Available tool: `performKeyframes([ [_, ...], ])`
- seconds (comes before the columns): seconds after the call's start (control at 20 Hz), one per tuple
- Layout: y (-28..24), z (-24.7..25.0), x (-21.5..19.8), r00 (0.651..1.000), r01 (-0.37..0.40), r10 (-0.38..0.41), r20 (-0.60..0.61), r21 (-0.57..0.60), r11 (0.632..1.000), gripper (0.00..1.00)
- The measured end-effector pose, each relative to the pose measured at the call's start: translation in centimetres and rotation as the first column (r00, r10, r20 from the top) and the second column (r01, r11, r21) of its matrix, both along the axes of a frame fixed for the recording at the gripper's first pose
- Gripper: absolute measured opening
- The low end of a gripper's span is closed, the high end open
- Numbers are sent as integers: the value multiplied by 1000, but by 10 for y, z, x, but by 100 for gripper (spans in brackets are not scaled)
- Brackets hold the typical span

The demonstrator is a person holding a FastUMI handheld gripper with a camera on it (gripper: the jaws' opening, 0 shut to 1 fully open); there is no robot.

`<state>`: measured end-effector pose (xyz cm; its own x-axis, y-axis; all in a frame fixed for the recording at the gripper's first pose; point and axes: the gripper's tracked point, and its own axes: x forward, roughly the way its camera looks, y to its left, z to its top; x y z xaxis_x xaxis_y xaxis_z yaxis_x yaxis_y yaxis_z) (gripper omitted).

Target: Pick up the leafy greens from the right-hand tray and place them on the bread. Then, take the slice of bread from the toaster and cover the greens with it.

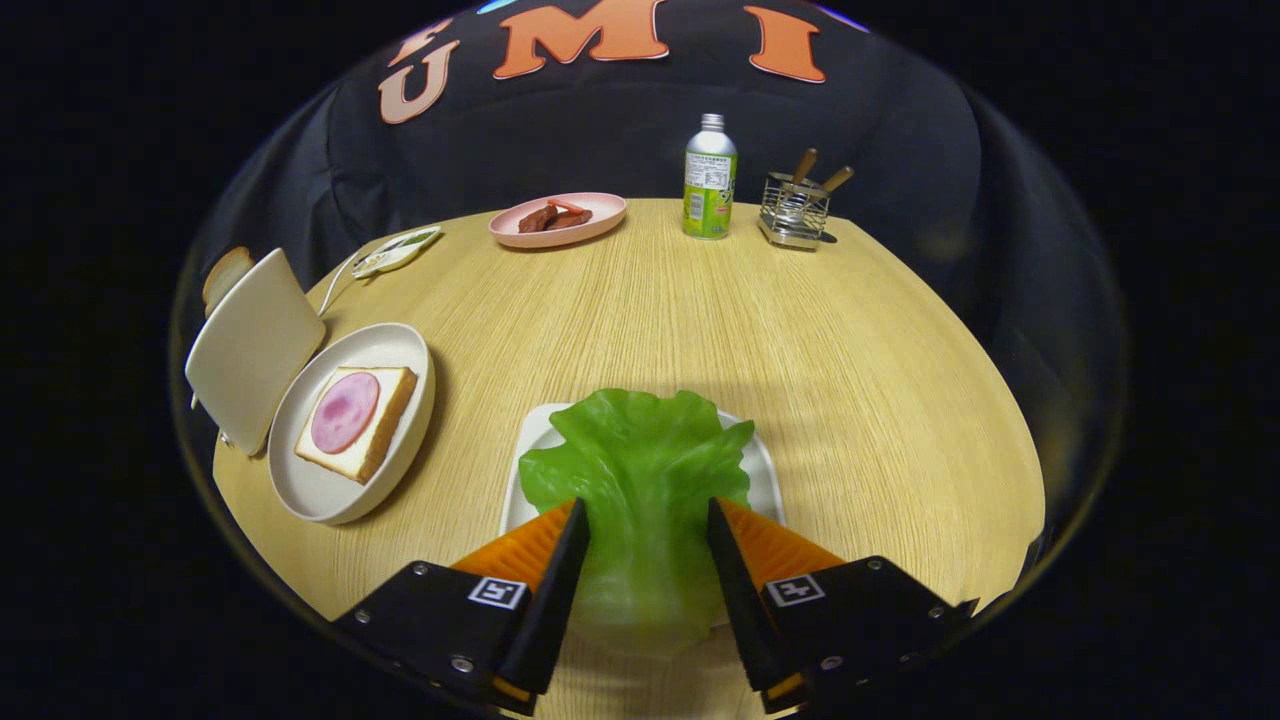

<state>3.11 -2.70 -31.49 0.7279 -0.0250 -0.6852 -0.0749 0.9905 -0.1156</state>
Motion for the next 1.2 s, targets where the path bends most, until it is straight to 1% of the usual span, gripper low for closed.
performKeyframes([
  [0.05, -1, 1, 1, 1000, 8, -8, -1, 3, 1000, 67],
  [0.1, -2, 0, 1, 1000, 11, -11, -1, 5, 1000, 57],
  [0.15, -3, 0, 2, 1000, 12, -12, -3, 7, 1000, 53],
  [0.3, -5, 1, 3, 1000, 13, -13, 0, 4, 1000, 32],
  [0.35, -4, 1, 4, 1000, 10, -10, -2, 3, 1000, 28],
  [0.4, -4, 1, 3, 1000, 7, -7, -1, -3, 1000, 20],
  [0.45, -2, 1, 3, 1000, 3, -3, -3, -6, 1000, 18],
  [0.5, -2, 2, 3, 1000, 6, -6, -3, -18, 1000, 12],
  [0.6, 0, 6, 3, 1000, -1, 1, 4, -40, 999, 4],
  [0.75, 7, 16, 3, 1000, -14, 15, 17, -44, 999, 4],
  [1.0, 24, 35, 3, 999, -13, 15, 39, -31, 999, 4],
  [1.2, 49, 50, 5, 998, -32, 33, 57, -11, 999, 4],
])
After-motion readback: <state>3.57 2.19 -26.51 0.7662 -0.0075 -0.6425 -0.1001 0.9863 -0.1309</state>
